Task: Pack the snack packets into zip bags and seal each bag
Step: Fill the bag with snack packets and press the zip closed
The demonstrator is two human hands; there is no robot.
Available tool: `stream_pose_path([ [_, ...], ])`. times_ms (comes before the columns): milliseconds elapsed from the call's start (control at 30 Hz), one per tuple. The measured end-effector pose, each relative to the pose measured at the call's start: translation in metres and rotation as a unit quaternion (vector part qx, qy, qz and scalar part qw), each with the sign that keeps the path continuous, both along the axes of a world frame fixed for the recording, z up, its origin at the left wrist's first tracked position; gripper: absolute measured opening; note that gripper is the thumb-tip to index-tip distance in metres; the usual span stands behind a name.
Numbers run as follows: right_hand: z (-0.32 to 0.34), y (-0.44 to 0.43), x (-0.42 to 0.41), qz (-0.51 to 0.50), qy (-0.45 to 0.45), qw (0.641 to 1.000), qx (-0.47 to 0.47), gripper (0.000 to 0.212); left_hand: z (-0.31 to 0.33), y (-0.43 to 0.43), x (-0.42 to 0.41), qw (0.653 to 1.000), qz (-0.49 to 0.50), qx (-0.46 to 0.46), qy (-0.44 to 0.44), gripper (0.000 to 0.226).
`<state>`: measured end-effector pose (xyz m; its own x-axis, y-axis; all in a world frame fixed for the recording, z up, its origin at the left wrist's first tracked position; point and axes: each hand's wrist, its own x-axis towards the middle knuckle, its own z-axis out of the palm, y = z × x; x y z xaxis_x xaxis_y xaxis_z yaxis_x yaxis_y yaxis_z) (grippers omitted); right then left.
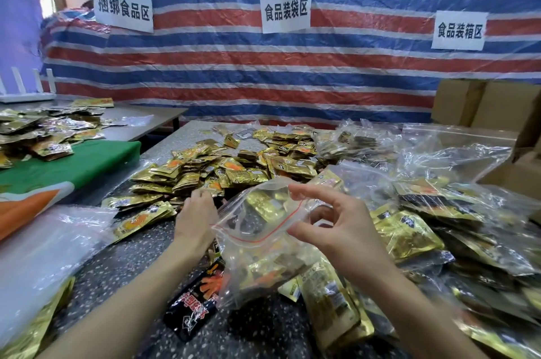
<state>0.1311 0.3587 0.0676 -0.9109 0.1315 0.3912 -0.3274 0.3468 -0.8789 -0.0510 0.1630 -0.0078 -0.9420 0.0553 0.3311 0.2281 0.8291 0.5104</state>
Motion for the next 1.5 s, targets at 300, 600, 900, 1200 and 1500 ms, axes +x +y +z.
stream_pose_path([
  [300,0.005,-0.007,0.004,-0.015,-0.018,0.999,0.027,0.05,0.085,-0.039,0.04,0.972,-0.007,0.186,0.144,0.022],
  [600,0.013,-0.023,0.013,-0.014,-0.004,0.998,0.062,0.051,0.167,-0.055,0.129,0.863,-0.159,0.469,0.102,0.022],
  [900,0.021,-0.038,0.021,0.009,0.035,0.997,0.072,0.05,0.144,-0.035,0.149,0.939,-0.193,0.196,0.208,0.016],
  [1200,0.023,-0.036,0.019,-0.001,0.08,0.995,0.062,0.041,0.128,-0.046,0.134,0.944,-0.317,0.075,-0.057,0.014],
  [1500,0.018,-0.023,0.013,-0.028,0.102,0.994,0.029,0.021,0.132,-0.069,0.133,0.911,-0.395,0.064,-0.104,0.046],
])
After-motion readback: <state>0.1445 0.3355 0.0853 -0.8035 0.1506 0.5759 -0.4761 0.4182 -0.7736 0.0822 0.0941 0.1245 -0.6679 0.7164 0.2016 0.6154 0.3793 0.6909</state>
